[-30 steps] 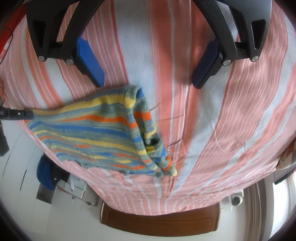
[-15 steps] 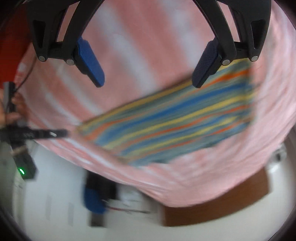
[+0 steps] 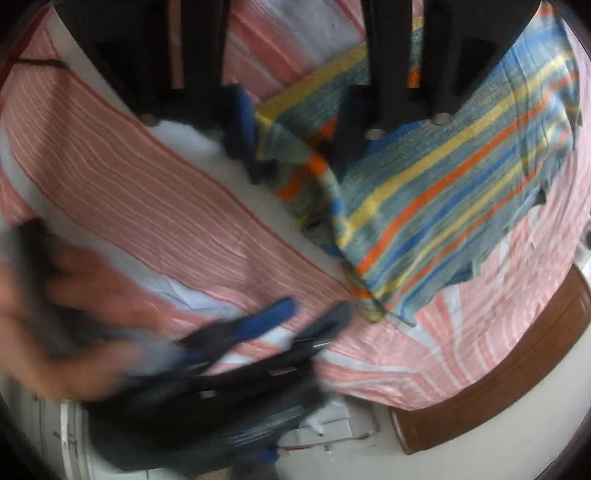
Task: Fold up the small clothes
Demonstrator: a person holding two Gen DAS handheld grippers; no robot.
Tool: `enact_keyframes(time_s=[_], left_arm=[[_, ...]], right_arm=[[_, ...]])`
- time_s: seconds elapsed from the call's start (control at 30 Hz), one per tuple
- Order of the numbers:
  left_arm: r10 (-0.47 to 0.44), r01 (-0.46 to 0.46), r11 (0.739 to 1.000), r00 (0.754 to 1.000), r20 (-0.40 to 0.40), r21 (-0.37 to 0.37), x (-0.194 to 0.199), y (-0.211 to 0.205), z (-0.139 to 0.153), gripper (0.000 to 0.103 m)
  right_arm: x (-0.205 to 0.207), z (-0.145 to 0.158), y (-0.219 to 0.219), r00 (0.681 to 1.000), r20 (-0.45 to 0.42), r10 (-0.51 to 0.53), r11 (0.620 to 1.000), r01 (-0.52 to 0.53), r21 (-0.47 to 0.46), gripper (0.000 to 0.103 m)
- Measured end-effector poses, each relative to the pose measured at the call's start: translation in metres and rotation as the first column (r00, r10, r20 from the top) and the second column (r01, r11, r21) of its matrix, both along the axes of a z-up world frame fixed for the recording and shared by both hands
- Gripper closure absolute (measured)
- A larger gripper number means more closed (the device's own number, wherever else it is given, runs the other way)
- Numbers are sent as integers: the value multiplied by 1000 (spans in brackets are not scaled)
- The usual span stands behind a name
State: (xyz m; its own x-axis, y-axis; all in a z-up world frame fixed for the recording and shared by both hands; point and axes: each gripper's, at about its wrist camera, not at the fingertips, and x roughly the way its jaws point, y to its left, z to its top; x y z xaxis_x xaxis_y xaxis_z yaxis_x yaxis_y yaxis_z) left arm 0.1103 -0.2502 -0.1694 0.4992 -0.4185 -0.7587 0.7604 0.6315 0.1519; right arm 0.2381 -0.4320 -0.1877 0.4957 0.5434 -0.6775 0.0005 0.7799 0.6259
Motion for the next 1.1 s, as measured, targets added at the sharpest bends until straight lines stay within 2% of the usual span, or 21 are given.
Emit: enact_keyframes(time_s=[0.07, 0.13, 0.17, 0.2, 0.23, 0.27, 0.33, 0.4, 0.47, 0.57, 0.63, 0.73, 0.77, 0.8, 0.83, 0.87, 0.9, 0.93, 1.0, 1.07, 1.1], left_arm=[[17, -17, 1000, 1000, -19, -23, 5, 4, 2, 90], [28, -33, 997, 997, -65, -75, 11, 9, 4, 92], [36, -45, 993, 995, -92, -107, 14, 15, 6, 93], [47, -63, 988, 992, -115, -139, 18, 20, 10, 94], [68, -94, 978, 988, -142, -185, 20, 33, 18, 94], [83, -118, 968, 983, -161, -222, 21, 44, 25, 94], [123, -180, 936, 973, -197, -302, 23, 76, 44, 94], [176, -257, 889, 956, -235, -379, 24, 123, 63, 94], [232, -336, 843, 932, -279, -420, 28, 168, 73, 94], [325, -462, 769, 878, -350, -443, 32, 234, 75, 94], [403, -539, 724, 837, -369, -431, 32, 274, 71, 94], [479, -616, 678, 784, -394, -401, 36, 312, 58, 94], [512, -645, 665, 761, -399, -377, 37, 324, 50, 90], [545, -669, 658, 740, -394, -346, 38, 329, 43, 81], [585, -696, 648, 715, -383, -310, 38, 335, 37, 75], [616, -721, 634, 690, -381, -280, 39, 345, 30, 63], [622, -733, 621, 676, -395, -276, 37, 352, 28, 54], [612, -738, 603, 671, -419, -302, 33, 362, 29, 50], [591, -727, 588, 685, -425, -354, 26, 368, 34, 33], [576, -701, 600, 713, -399, -387, 22, 365, 42, 27], [557, -679, 618, 734, -388, -397, 22, 358, 46, 25]], right_arm=[[33, -17, 4, 999, -43, -10, 997, 13, 74, 49], [59, -27, 13, 998, -54, -17, 988, 25, 154, 50], [70, -28, 20, 999, -52, -13, 985, 22, 170, 62], [78, -26, 28, 998, -60, -12, 990, 20, 140, 76], [83, -22, 37, 997, -71, -18, 997, 23, 76, 94], [85, -14, 46, 997, -69, -18, 999, 20, 30, 94], [85, 10, 63, 1000, -28, -5, 1000, 5, 8, 95], [85, 43, 90, 998, 29, 47, 998, -48, 29, 95], [87, 69, 126, 992, 71, 106, 994, -108, 25, 95], [102, 90, 200, 976, 83, 202, 979, -203, 5, 95], [113, 91, 243, 963, 87, 256, 967, -256, -16, 95], [131, 79, 318, 947, 57, 316, 949, -314, -39, 94], [137, 71, 342, 943, 43, 330, 944, -328, -44, 94], [140, 62, 356, 942, 39, 333, 943, -332, -20, 90], [146, 52, 370, 945, 34, 325, 945, -326, 24, 83], [148, 42, 384, 950, 24, 312, 947, -313, 68, 67], [145, 37, 385, 955, 24, 295, 951, -296, 88, 60], [142, 34, 383, 962, 32, 271, 955, -273, 120, 56], [134, 38, 371, 969, 63, 239, 948, -247, 200, 56], [122, 50, 353, 969, 97, 229, 959, -241, 148, 56], [113, 57, 345, 965, 114, 235, 965, -246, 91, 56]])
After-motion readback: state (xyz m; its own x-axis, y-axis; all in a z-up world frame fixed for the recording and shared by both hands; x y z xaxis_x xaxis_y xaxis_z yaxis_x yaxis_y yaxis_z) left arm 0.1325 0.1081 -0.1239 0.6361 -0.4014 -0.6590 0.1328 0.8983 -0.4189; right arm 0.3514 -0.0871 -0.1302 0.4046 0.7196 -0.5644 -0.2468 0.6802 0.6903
